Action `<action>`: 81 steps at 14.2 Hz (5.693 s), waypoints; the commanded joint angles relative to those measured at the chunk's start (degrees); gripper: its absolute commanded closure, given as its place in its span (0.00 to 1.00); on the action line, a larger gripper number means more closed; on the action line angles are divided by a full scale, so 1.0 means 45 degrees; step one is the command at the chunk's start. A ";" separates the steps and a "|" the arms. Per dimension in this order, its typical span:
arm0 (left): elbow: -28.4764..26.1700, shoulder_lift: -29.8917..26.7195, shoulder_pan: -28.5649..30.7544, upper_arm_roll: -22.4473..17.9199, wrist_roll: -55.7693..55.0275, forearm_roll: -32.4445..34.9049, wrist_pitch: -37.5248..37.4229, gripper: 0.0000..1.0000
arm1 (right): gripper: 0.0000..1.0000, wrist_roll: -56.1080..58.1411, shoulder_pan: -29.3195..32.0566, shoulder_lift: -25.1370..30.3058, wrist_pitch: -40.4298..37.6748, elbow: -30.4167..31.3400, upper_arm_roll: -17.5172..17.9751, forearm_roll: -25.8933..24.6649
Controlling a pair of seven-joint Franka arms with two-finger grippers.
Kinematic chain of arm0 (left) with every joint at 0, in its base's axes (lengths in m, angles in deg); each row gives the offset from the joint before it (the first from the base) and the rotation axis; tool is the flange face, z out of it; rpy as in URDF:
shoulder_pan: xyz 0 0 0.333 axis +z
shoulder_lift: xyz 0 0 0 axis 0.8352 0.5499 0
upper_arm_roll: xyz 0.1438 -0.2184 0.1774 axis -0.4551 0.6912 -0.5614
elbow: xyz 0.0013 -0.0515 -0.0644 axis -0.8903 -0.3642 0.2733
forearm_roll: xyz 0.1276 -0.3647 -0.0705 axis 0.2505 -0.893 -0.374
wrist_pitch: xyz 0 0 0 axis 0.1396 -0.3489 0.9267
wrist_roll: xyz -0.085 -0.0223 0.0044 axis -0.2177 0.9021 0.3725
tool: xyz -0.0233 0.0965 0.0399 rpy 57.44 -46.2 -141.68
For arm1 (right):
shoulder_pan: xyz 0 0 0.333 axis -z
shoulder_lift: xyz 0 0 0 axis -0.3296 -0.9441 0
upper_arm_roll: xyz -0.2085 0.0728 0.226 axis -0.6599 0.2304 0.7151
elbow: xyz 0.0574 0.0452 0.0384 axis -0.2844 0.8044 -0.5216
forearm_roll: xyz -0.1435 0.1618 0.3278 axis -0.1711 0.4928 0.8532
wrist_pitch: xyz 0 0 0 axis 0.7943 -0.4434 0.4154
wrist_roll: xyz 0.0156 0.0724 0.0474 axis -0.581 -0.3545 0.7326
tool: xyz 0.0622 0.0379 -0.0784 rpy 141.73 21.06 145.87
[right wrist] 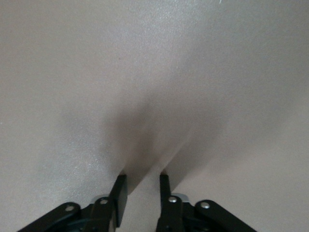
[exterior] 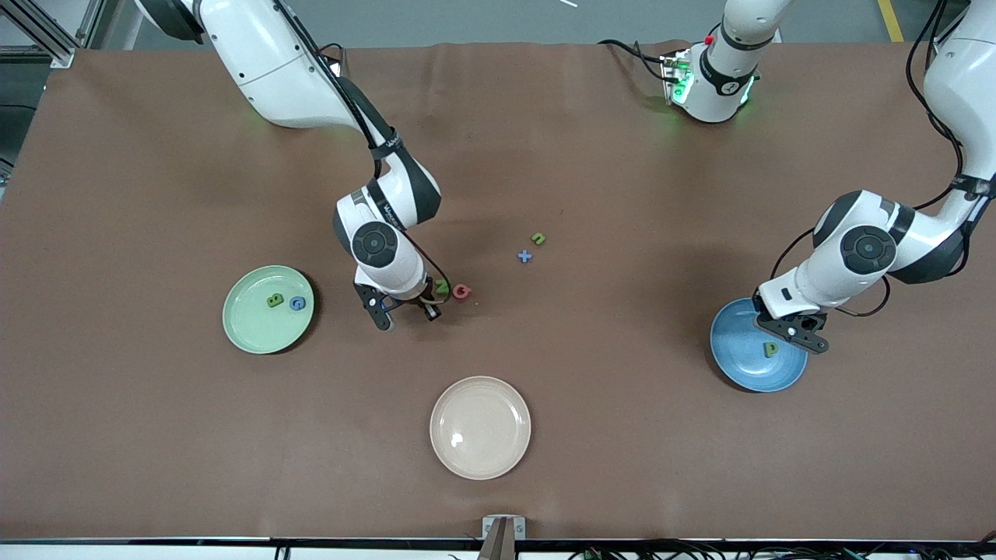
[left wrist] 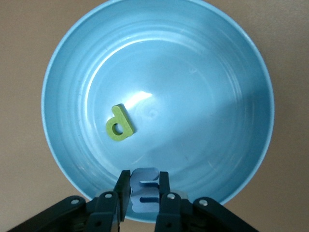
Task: Sort upper and lower case letters into plates
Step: 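Release the E on the blue plate while the right gripper reaches the N, then grasp the green N with the right gripper while the left gripper grasps the u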
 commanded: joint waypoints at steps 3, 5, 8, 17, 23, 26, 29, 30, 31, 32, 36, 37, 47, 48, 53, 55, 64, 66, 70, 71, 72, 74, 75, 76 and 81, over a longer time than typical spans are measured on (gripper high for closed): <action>0.0250 0.0272 -0.0411 -0.0647 0.0178 0.0260 0.0354 0.95 | 1.00 0.2291 0.1300 0.0791 -0.2086 0.0056 -0.0198 -0.0127; 0.0250 0.0272 -0.0665 -0.1038 0.0178 0.0319 0.0667 0.95 | 0.99 0.2514 0.1461 0.0951 -0.2289 0.0095 -0.0179 -0.0126; 0.0250 0.0389 -0.0705 -0.1118 0.0198 0.0358 0.0764 0.95 | 0.34 0.2473 0.1130 0.0970 -0.2329 0.0075 -0.0042 -0.0048; 0.0366 -0.0293 -0.0471 0.0537 0.0062 -0.1061 -0.0655 0.00 | 0.00 0.7549 -0.0960 0.0932 -0.0610 0.0310 0.0056 -0.0185; 0.1032 -0.0822 -0.0490 0.4032 -0.3484 -0.2923 -0.4055 0.00 | 0.00 0.8353 -0.1332 0.0971 0.2099 0.2103 0.0036 -0.0985; 0.0758 -0.0705 -0.0646 0.5595 -0.5539 -0.2981 -0.4936 0.00 | 0.00 0.8548 -0.1332 0.1068 0.2163 0.2438 0.0036 -0.0986; 0.0368 -0.0704 -0.1365 0.6361 -0.6830 -0.3507 -0.5406 0.00 | 0.00 0.8432 -0.1488 0.1166 0.2105 0.2497 0.0036 -0.0986; 0.0309 -0.0685 -0.1910 0.6362 -0.7046 -0.3606 -0.5465 0.00 | 0.01 0.8412 -0.1508 0.1185 0.2085 0.2517 0.0036 -0.0986; 0.0308 -0.0685 -0.2515 0.6362 -0.7397 -0.3645 -0.5466 0.00 | 0.03 0.8373 -0.1585 0.1185 0.2085 0.2575 0.0036 -0.0986; 0.0328 -0.0646 -0.3275 0.6285 -0.7883 -0.3646 -0.5427 0.00 | 0.05 0.8334 -0.1760 0.1205 0.2105 0.2672 0.0017 -0.0986; 0.0406 -0.0411 -0.5485 0.5174 -0.8650 -0.3607 -0.4143 0.00 | 0.09 0.8002 -0.1899 0.1615 0.1717 0.2869 0.0017 -0.0986; 0.0445 -0.0411 -0.6089 0.4707 -0.8824 -0.3607 -0.3693 0.00 | 0.10 0.8002 -0.1899 0.1654 0.1656 0.2868 -0.0002 -0.0986; 0.0816 -0.0119 -1.0040 0.1753 -1.0642 -0.3529 -0.2302 0.00 | 0.11 0.8022 -0.1899 0.1752 0.1284 0.2849 -0.0081 -0.1355; 0.0777 0.0056 -1.0118 0.1598 -1.0642 -0.3413 -0.2282 0.00 | 0.14 0.8021 -0.1899 0.1752 0.1284 0.2849 -0.0081 -0.1511; 0.0796 0.0116 -1.1621 -0.0041 -1.0603 -0.2415 -0.0898 0.00 | 0.29 0.8002 -0.1957 0.1693 0.1304 0.2849 -0.0100 -0.1884; 0.0816 0.0116 -1.1759 -0.0200 -1.0642 -0.2415 -0.0681 0.01 | 0.29 0.7982 -0.1977 0.1635 0.1343 0.2810 -0.0100 -0.1884; 0.0797 0.0370 -1.2599 -0.1450 -1.0447 -0.1888 0.0374 0.10 | 0.35 0.7631 -0.2094 0.1420 0.1441 0.2654 -0.0139 -0.2079; 0.0777 0.0428 -1.2697 -0.1528 -1.0467 -0.1888 0.0374 0.11 | 0.41 0.7631 -0.2094 0.1381 0.1441 0.2557 -0.0139 -0.2079; 0.0777 0.0429 -1.3438 -0.2172 -1.0641 -0.1888 0.0393 0.23 | 0.44 0.7631 -0.2094 0.1127 0.1441 0.2205 -0.0217 -0.2099; 0.0777 0.0409 -1.3420 -0.2192 -1.0662 -0.1888 0.0393 0.23 | 0.44 0.7631 -0.2094 0.1108 0.1441 0.2185 -0.0217 -0.2099; 0.0758 0.0409 -1.3420 -0.2192 -1.0662 -0.1888 0.0393 0.26 | 0.45 0.7631 -0.2075 0.1107 0.1441 0.2146 -0.0237 -0.2099; 0.0777 0.0428 -1.3439 -0.2192 -1.0662 -0.1888 0.0393 0.31 | 0.51 0.7631 -0.2075 0.1107 0.1441 0.2107 -0.0315 -0.2099; 0.0777 0.0429 -1.3439 -0.2192 -1.0662 -0.1888 0.0393 0.31 | 0.54 0.7631 -0.2075 0.1088 0.1441 0.2107 -0.0315 -0.2099; 0.0777 0.0429 -1.3439 -0.2192 -1.0662 -0.1888 0.0393 0.32 | 0.59 0.7631 -0.2075 0.1088 0.1441 0.2107 -0.0354 -0.2099; 0.0777 0.0429 -1.3439 -0.2212 -1.0662 -0.1888 0.0393 0.42 | 1.00 0.7573 -0.1919 0.1088 0.1402 0.2126 -0.0354 -0.2099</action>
